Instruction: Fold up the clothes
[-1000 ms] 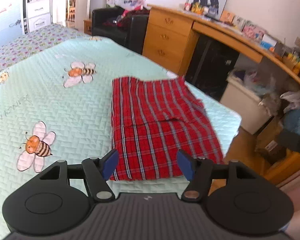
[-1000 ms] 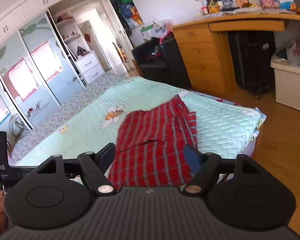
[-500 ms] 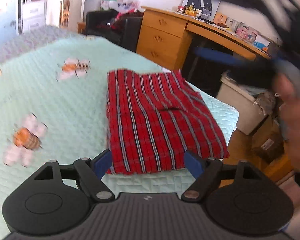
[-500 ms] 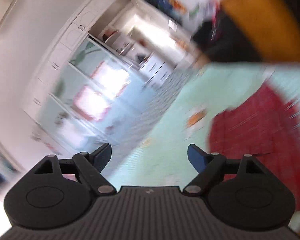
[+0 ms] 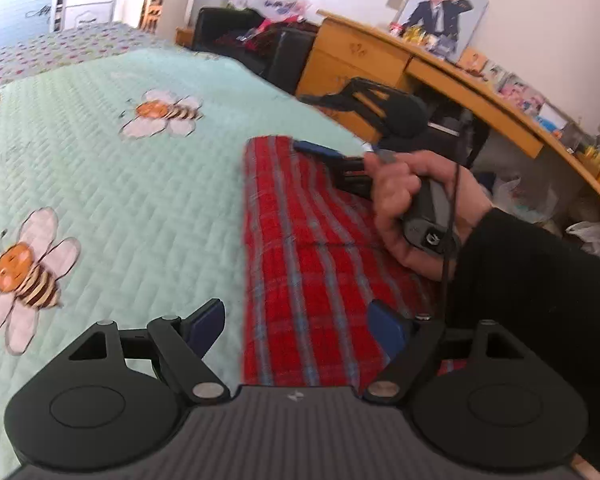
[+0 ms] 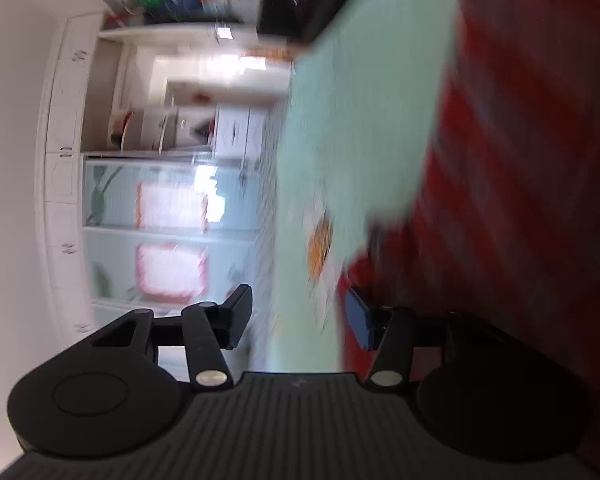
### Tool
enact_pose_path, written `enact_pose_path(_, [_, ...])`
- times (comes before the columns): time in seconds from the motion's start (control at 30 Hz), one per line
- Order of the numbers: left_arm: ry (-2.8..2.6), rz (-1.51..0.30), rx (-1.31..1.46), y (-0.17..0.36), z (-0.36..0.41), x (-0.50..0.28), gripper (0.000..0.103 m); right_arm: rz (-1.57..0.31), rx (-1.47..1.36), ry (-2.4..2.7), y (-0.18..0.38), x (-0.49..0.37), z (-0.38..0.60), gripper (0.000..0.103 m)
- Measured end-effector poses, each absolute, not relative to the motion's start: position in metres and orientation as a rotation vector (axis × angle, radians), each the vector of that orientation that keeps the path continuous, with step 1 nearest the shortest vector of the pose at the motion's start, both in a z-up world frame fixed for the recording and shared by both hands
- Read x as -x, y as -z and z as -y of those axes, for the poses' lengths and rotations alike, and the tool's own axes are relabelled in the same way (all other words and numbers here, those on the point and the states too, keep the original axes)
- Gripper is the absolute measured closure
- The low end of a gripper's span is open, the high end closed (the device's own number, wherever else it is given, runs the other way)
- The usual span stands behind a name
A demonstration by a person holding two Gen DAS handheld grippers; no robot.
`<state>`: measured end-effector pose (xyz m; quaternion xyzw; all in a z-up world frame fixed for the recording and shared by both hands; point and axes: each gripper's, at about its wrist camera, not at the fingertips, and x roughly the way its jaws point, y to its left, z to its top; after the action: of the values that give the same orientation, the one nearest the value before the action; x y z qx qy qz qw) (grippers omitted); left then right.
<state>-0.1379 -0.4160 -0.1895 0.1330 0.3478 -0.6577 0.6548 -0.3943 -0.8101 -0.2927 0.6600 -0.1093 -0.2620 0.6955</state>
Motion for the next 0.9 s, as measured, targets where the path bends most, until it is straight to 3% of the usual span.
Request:
enact_pose_path(0.1, [1.537, -0.75, -0.296, 0.184, 0.422, 0.156, 0.022, 0.235, -1.346, 0.58, 0.253, 0.421, 0.793, 0.018])
enact_pose_path(0.27, [1.57, -0.773, -0.396, 0.205, 0.439, 0.18, 0.022, 0.046, -1.249, 0.685, 0.249, 0.472, 0.755, 0.02])
enact_pose_path(0.33, [1.548, -0.786, -0.451, 0.218, 0.443, 0.183, 0.022, 0.073, -1.213, 0.737, 0.239, 0.496, 0.729, 0.025])
enact_pose_path(0.47, [1.542, -0.771, -0.472, 0.204, 0.428, 0.194, 0.022, 0.126, -1.136, 0.84, 0.218, 0.543, 0.676, 0.023])
enact_pose_path(0.6, [1.533, -0.784, -0.512, 0.195, 0.413, 0.205, 0.021, 0.051, -1.024, 0.734, 0.191, 0.532, 0.592, 0.017])
enact_pose_path(0.83, [1.416, -0.87, -0.643, 0.209, 0.39, 0.207, 0.026, -0.053, -1.319, 0.953, 0.253, 0.577, 0.531, 0.018])
enact_pose_path(0.9, [1.445, -0.853, -0.613, 0.195, 0.374, 0.21, 0.026, 0.007, -1.198, 0.931, 0.223, 0.579, 0.503, 0.018])
